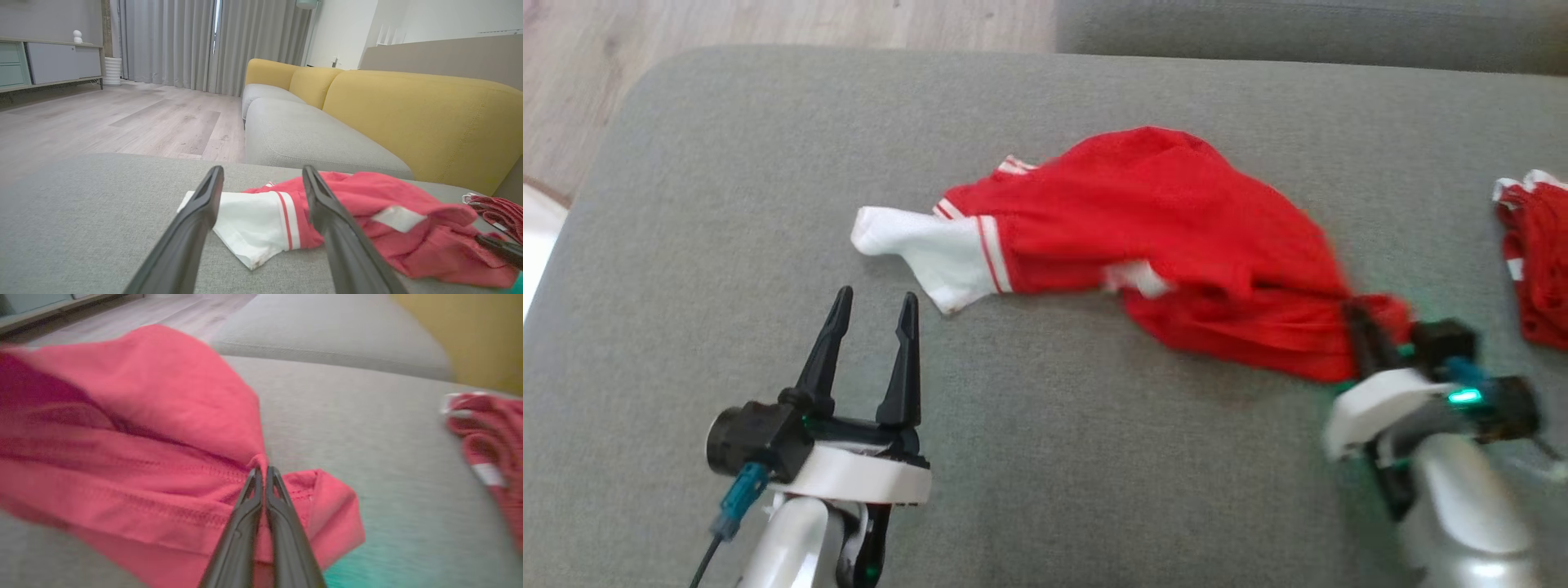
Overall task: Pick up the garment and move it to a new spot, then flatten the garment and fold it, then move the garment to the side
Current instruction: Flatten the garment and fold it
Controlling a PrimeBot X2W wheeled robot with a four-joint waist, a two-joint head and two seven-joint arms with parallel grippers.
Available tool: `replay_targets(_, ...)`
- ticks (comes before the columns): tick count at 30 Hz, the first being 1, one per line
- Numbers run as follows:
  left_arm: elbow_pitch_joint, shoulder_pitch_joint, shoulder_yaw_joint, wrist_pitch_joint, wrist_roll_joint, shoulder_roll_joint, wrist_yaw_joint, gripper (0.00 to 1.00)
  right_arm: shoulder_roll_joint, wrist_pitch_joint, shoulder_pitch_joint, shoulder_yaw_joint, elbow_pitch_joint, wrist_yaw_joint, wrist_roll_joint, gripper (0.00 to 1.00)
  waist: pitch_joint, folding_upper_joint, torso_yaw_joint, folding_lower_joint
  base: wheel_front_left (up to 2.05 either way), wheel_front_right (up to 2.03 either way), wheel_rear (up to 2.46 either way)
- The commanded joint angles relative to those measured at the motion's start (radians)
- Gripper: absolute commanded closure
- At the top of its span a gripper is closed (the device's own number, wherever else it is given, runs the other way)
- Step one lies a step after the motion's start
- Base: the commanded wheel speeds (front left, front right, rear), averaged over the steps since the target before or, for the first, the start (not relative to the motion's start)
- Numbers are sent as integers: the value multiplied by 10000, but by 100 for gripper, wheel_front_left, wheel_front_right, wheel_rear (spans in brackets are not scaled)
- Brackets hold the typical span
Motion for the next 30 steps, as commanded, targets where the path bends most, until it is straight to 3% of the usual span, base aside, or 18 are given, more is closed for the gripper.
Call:
replay_targets(1, -287, -270, 346, -95, 74, 5, -62, 0, -258, -134, -359, -226, -412, 65, -300, 100, -88, -1, -125, 0, 0, 0, 0)
replay_targets(4, -283, -257, 337, -95, 83, 1, -71, 0, -451, -26, -358, -1029, -655, 65, -893, 100, -176, -1, -223, 0, 0, 0, 0)
replay_targets(5, -277, -247, 336, -95, 84, 0, -73, 0, -477, -3, -358, -1245, -738, 65, -1111, 96, -211, -1, -250, 0, 0, 0, 0)
replay_targets(6, -270, -235, 340, -95, 79, 0, -75, 0, -463, -11, -358, -1410, -827, 65, -1319, 0, -244, -1, -273, 0, 0, 0, 0)
replay_targets(11, -227, -150, 367, -95, -2, -3, -85, 0, 15, -415, -336, -1166, -1262, 65, -1333, 0, -435, -1, -381, 0, 0, 0, 0)
replay_targets(23, -442, 129, 450, -95, -35, -4, -97, 0, 280, -926, 1332, 2464, -4497, 65, 1094, 0, -780, -1, -625, 0, 0, 0, 0)
replay_targets(30, -466, 172, 272, -95, -30, -4, -106, 0, 257, -929, 1829, 3413, -4983, 65, 1132, 0, -780, -1, -530, 0, 0, 0, 0)
